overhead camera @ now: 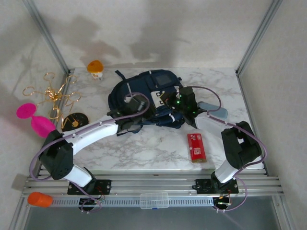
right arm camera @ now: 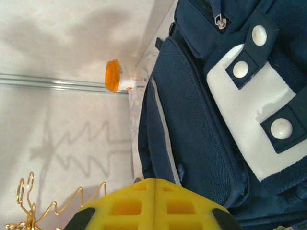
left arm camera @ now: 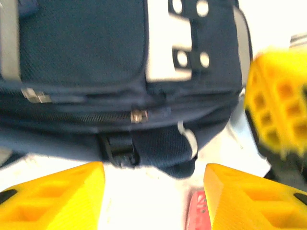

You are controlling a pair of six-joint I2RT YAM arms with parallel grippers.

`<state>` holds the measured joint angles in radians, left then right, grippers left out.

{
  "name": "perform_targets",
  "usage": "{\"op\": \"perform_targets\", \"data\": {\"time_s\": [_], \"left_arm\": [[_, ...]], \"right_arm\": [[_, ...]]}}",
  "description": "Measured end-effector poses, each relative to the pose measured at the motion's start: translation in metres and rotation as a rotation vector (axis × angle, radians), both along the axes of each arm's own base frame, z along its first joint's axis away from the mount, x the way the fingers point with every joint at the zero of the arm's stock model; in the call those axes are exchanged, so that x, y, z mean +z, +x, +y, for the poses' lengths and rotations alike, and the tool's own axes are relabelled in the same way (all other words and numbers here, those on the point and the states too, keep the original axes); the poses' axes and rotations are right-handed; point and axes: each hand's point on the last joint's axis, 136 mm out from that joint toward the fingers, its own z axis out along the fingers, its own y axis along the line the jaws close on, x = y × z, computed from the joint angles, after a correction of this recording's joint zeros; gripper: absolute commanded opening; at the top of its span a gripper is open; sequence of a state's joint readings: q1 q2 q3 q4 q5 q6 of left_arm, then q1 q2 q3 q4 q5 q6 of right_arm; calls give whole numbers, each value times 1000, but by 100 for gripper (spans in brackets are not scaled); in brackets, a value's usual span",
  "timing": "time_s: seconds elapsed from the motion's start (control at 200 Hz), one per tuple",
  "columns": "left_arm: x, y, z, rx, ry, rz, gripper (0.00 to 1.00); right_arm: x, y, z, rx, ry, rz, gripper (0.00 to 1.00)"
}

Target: Pack books, pencil case, and school supplies into a backpack

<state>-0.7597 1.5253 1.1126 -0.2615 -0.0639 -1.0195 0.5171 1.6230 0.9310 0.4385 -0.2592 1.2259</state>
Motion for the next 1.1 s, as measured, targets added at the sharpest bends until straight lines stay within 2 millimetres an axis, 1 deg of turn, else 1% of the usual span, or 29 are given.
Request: {"op": "perform_targets", "data": {"time_s": [0.035, 0.08, 0.14, 0.19, 0.22, 0.24, 0.31, 0.355, 0.39, 0.421, 0.466, 0.521, 0.586, 0.631, 0.681, 0.721, 0.816, 0.881, 0.961, 1.096], "left_arm": [[-3, -5, -6, -2, 27, 3, 56], [-7, -8, -11, 2, 56, 5, 56], [-14, -6, -15, 13, 94, 11, 56], [-22, -4, -14, 25, 131, 21, 56], [-26, -2, -13, 31, 150, 25, 56], [-28, -1, -13, 35, 160, 28, 55], [-33, 1, -11, 44, 185, 35, 54], [-34, 1, -8, 52, 203, 37, 54], [-35, 2, -5, 60, 212, 37, 52], [-35, 3, -3, 66, 216, 36, 51], [-35, 5, 0, 75, 220, 37, 49], [-37, 8, 6, 91, 221, 36, 47], [-42, 11, 20, 119, 222, 42, 47], [-49, 12, 35, 144, 229, 56, 47], [-57, 13, 50, 171, 236, 71, 47], [-64, 13, 62, 191, 236, 85, 47], [-78, 16, 80, 218, 213, 113, 47], [-82, 18, 84, 219, 198, 120, 47], [-80, 22, 85, 215, 188, 113, 45], [-81, 22, 83, 200, 172, 122, 45]], "right_arm": [[-1, -1, 0, 0, 2, 2, 0], [-4, -2, -1, 2, 0, 8, 0], [-7, -3, -3, 1, -6, 15, 0], [-11, -3, -9, -4, -29, 23, 0], [-13, -2, -14, -11, -46, 27, 9], [-13, -1, -19, -17, -56, 30, 12], [-17, 4, -33, -23, -114, 32, 16], [-20, 10, -39, -15, -161, 37, 22], [-23, 13, -40, -5, -195, 39, 30], [-25, 15, -38, 13, -226, 32, 34], [-28, 14, -34, 51, -278, 10, 41], [-35, 11, -30, 95, -342, -12, 52], [-41, 5, -26, 162, -439, -66, 64], [-45, 3, -24, 211, -515, -108, 69], [-46, 4, -21, 264, -587, -157, 71], [-48, 9, -18, 302, -663, -204, 72], [-55, 18, -12, 385, -816, -309, 74], [-66, 15, -11, 457, -908, -360, 75], [-78, 9, -11, 545, -1000, -412, 76], [-85, 4, -10, 656, -1096, -503, 77]]}}
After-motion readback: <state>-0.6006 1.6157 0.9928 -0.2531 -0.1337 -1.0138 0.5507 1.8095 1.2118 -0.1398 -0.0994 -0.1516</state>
